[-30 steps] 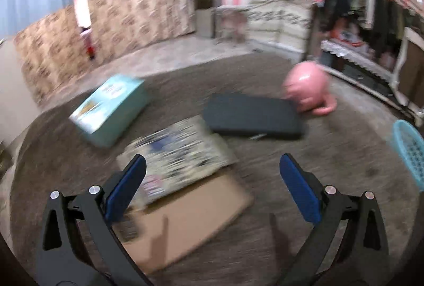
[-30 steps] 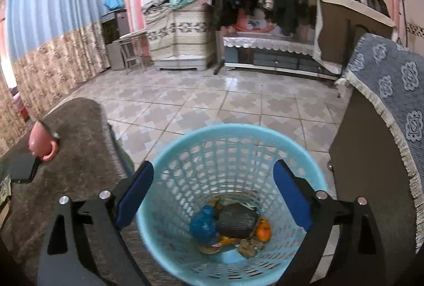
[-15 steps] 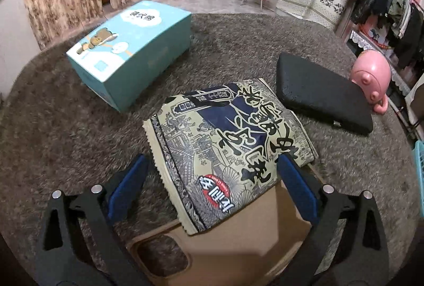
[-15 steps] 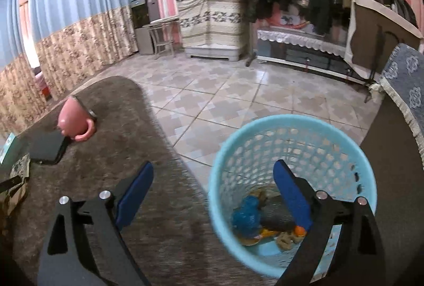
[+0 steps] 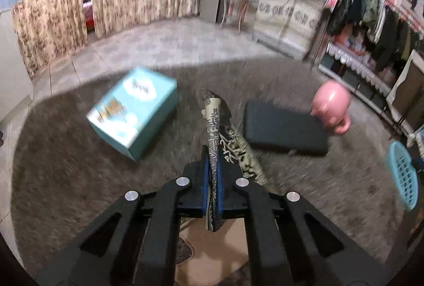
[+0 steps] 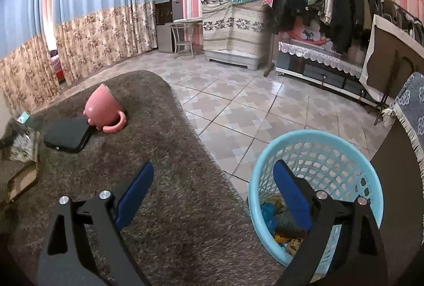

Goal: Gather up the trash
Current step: 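Carry the printed snack bag over the light-blue basket with the left gripper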

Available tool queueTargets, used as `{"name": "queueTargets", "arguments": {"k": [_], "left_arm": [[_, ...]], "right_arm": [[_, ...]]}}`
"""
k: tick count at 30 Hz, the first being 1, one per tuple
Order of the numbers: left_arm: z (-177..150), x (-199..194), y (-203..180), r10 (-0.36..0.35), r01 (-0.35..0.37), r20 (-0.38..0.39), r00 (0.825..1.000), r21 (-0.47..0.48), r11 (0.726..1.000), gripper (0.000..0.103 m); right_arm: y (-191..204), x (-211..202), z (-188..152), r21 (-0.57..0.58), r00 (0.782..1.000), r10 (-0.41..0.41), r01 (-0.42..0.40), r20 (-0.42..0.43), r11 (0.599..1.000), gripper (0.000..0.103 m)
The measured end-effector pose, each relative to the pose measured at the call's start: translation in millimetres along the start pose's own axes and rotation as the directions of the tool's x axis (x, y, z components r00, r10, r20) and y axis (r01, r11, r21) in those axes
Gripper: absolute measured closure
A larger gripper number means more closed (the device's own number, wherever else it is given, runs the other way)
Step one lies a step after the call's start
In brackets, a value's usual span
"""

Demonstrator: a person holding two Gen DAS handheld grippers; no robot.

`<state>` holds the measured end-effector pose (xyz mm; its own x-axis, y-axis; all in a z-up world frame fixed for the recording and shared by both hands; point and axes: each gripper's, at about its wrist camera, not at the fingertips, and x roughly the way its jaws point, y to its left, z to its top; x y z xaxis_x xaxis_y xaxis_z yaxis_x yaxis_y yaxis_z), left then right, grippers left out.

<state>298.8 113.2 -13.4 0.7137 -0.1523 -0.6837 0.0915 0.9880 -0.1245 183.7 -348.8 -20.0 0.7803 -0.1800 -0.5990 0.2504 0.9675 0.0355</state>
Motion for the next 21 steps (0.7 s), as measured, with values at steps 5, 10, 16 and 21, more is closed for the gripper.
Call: {"name": "queueTargets", "arguments": {"k": [5,10,16,21], "left_arm": [[14.8,-43.9,-18.5,-0.034,0.032,0.086,0.996,0.026,0.999,0.1],[18.9,-67.4,-65.2,-0.084,0.072,0.13,0.988,0.093,0.993,0.1],[5.9,-66.4,-157.8,-0.187,0.156,0.126,0.974,0.224,0.962,0.1],[-28.6,-45.5,-265.8,-0.314,0.275,0.056,0.948,0.355,0.894,0.1]], "right_arm": [[-4.2,-1.8,2.1,0.009,1.0,-0.002,0.002,0.001,1.0,0.013],[-13.2,-6.9,4.0,0.029,1.0,-0.01,0.01,0.015,1.0,0.013],[-30.8,-21.7,7.2,0.01,0.997,-0.067,0.067,0.049,0.998,0.013],[-86.5,-36.9,10.5,0.095,0.991,-0.12,0.115,0.054,0.989,0.013]]}}
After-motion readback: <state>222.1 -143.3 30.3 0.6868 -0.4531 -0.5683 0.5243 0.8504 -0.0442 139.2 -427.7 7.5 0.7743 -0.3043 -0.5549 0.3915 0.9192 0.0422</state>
